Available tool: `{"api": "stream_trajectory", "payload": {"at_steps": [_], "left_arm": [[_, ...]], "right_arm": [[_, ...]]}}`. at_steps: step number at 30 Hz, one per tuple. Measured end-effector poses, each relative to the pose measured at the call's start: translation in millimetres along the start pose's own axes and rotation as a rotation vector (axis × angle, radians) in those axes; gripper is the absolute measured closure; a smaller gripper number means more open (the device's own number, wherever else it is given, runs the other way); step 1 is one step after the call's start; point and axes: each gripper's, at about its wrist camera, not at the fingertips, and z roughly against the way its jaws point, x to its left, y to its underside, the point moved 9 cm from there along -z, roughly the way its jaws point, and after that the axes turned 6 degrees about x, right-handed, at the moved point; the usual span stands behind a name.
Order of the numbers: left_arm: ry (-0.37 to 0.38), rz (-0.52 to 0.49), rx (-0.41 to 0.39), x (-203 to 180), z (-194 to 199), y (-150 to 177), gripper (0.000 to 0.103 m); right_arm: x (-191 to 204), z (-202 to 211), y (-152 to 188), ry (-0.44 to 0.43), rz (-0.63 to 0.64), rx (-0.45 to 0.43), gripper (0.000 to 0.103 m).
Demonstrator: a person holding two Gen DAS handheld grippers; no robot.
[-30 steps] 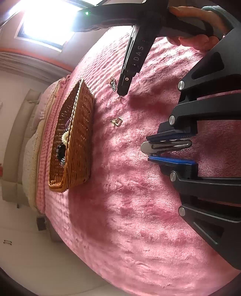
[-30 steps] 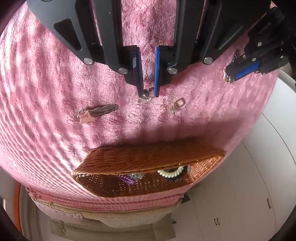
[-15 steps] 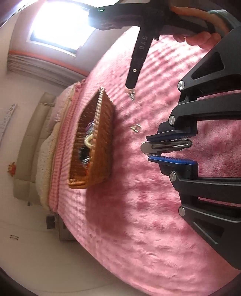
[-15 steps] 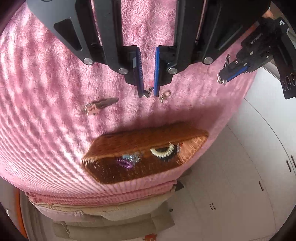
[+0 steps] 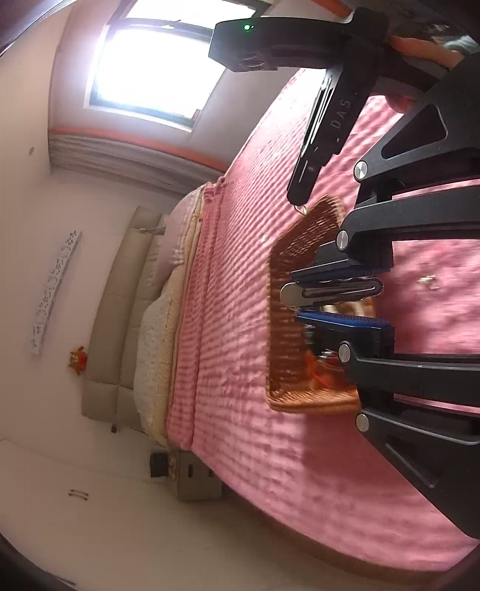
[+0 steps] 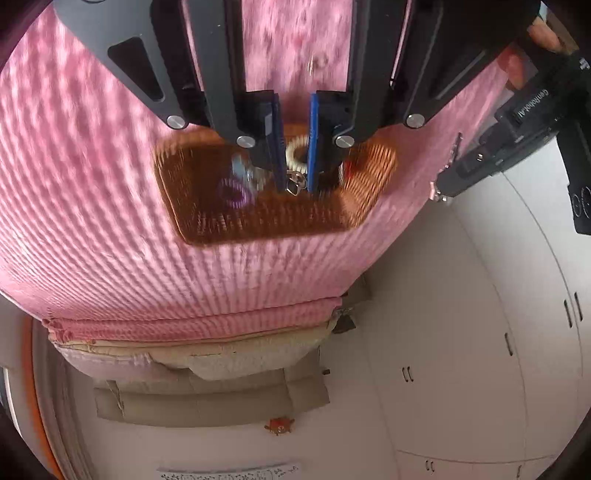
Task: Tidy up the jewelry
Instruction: 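Carry the hair clip and silver ring into the basket and open both tools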
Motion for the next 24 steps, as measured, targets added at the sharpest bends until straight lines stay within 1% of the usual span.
{"api": "stream_trajectory", "payload": {"at_steps": [3, 5, 8, 11, 14, 16, 18, 24], "left_arm": [[-0.015, 0.031, 0.023, 10.5, -36.1, -10.8, 0.089], [-0.027, 0.046, 0.04, 18.6, -60.2, -13.7, 0.089], [-0.049, 0.068, 0.073, 28.9, -89.4, -9.5, 0.089], [-0.061, 0.082, 0.106, 40.2, -108.2, -0.3, 0.089], [-0.069, 0.096, 0.137, 51.9, -119.6, 8.6, 0.088], [-0.072, 0.103, 0.147, 57.5, -123.9, 12.7, 0.088], [-0.072, 0.114, 0.159, 62.2, -128.9, 15.5, 0.088], [-0.069, 0.111, 0.175, 61.9, -131.3, 19.3, 0.088]], "right_arm": [[-9.5, -30.3, -19.7, -0.019, -0.021, 0.017, 0.094], [-15.9, -54.5, -28.0, -0.009, -0.027, 0.036, 0.094], [-24.5, -92.7, -30.9, -0.007, -0.048, 0.089, 0.094], [-32.5, -121.2, -27.5, -0.009, -0.069, 0.135, 0.094], [-34.7, -137.3, -21.1, -0.04, -0.077, 0.172, 0.094], [-37.2, -143.7, -19.0, -0.039, -0.067, 0.187, 0.094], [-40.5, -149.7, -14.7, -0.044, -0.083, 0.212, 0.094], [-43.8, -163.1, -7.0, -0.046, -0.101, 0.252, 0.094]]}}
